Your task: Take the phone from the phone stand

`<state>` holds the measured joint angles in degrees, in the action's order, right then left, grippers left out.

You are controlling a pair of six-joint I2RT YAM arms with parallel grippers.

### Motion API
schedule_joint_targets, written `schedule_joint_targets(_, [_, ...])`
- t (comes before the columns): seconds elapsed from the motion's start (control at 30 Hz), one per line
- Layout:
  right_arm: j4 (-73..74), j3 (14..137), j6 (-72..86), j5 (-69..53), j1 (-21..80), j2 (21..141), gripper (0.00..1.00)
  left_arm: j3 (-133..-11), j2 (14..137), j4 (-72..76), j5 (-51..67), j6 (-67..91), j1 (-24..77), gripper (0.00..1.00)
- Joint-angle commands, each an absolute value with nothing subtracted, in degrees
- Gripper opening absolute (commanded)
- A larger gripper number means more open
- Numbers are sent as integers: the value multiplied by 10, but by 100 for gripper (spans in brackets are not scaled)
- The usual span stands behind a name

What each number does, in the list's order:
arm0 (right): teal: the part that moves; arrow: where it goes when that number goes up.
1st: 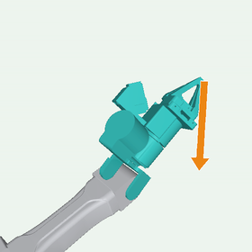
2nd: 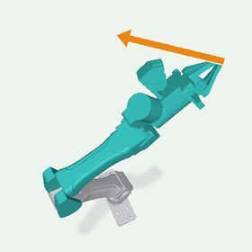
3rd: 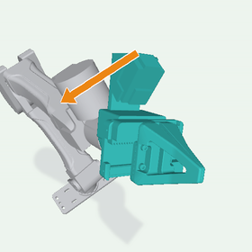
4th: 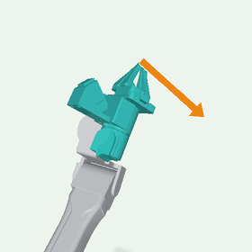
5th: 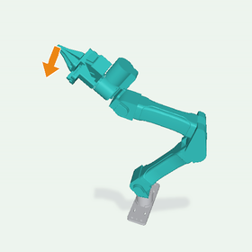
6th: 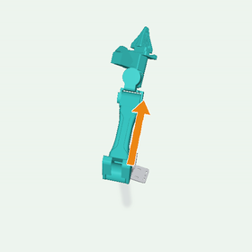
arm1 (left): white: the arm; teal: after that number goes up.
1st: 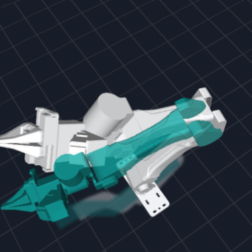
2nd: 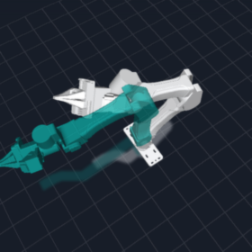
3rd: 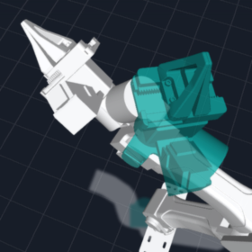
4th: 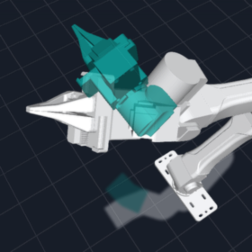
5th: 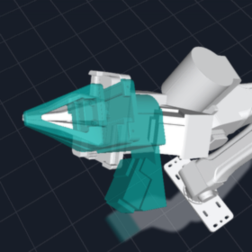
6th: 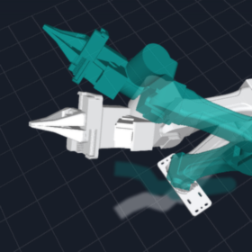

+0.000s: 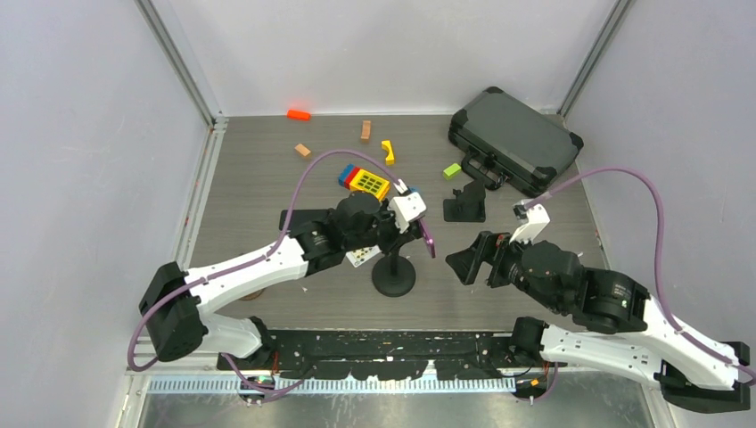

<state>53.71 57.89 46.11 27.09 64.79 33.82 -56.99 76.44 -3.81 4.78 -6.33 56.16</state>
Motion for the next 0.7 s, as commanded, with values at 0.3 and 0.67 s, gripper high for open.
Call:
schedule_joint_targets(0.3, [185, 446, 64, 164, 650, 259, 99, -578, 679, -91, 251, -26, 522, 0])
schedule_joint_targets(0.67, [266, 479, -354, -63, 649, 335, 99, -595, 661, -145, 417, -29, 466, 0])
